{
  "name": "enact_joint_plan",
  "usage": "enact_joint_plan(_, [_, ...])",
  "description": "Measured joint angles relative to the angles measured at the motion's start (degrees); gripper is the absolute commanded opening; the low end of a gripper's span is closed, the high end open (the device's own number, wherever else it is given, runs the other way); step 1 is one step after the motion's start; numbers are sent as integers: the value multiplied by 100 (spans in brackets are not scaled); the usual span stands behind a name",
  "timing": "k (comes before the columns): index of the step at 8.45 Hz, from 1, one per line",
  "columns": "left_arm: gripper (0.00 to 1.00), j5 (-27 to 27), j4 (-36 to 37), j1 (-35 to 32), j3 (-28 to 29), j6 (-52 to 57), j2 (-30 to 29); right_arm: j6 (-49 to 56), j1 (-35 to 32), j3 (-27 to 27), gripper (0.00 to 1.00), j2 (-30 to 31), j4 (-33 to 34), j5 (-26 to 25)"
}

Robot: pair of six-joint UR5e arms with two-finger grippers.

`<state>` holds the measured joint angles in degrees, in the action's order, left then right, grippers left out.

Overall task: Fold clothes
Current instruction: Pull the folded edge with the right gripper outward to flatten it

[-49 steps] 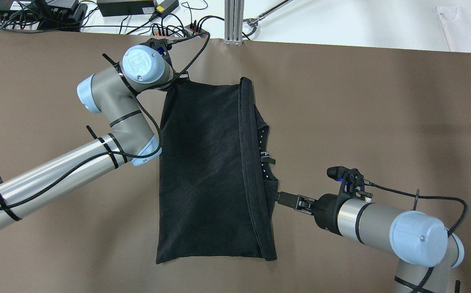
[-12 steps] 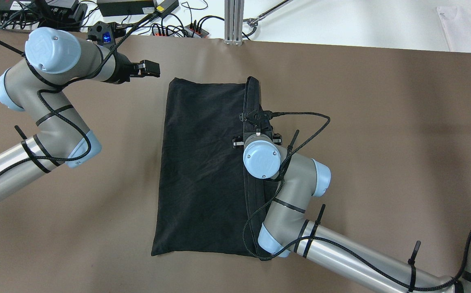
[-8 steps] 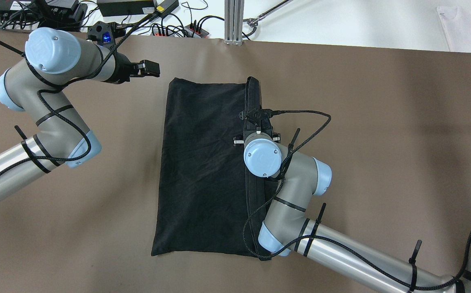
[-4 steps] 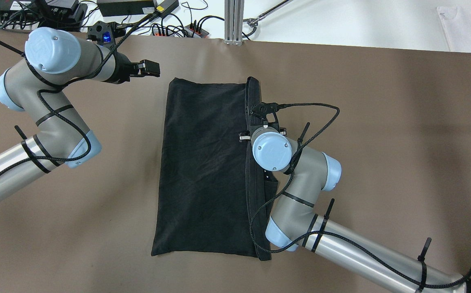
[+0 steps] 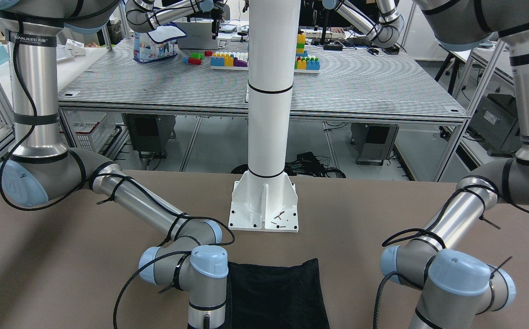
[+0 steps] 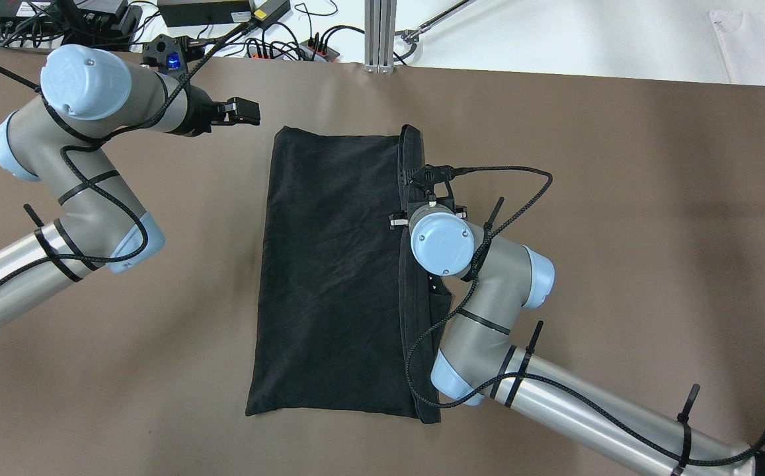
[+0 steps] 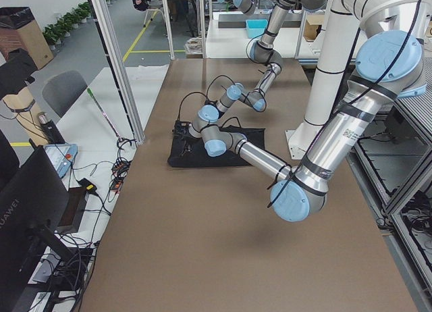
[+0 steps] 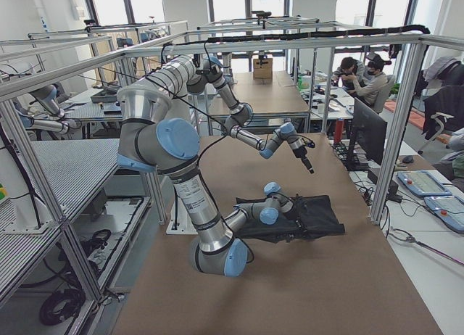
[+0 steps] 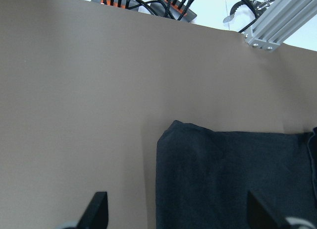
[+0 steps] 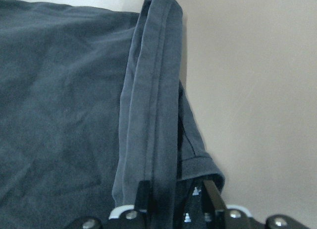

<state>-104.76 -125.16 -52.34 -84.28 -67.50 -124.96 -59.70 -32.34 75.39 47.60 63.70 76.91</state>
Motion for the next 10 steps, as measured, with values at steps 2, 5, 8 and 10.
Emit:
enact_joint_plan(2, [100, 0, 0, 0, 5, 0, 5, -12, 34, -212, 66, -155, -2, -20])
enact_joint_plan(5, [100, 0, 5, -4, 14, 0, -1, -18, 56, -323, 66, -261, -6, -31])
enact_joint_plan(8, [100, 0, 17, -4, 23, 0, -14, -16, 68, -328, 66, -210, -6, -35])
enact_joint_plan(10, [100, 3, 18, -2, 25, -1, -25, -7, 69, -306, 66, -170, -6, -24])
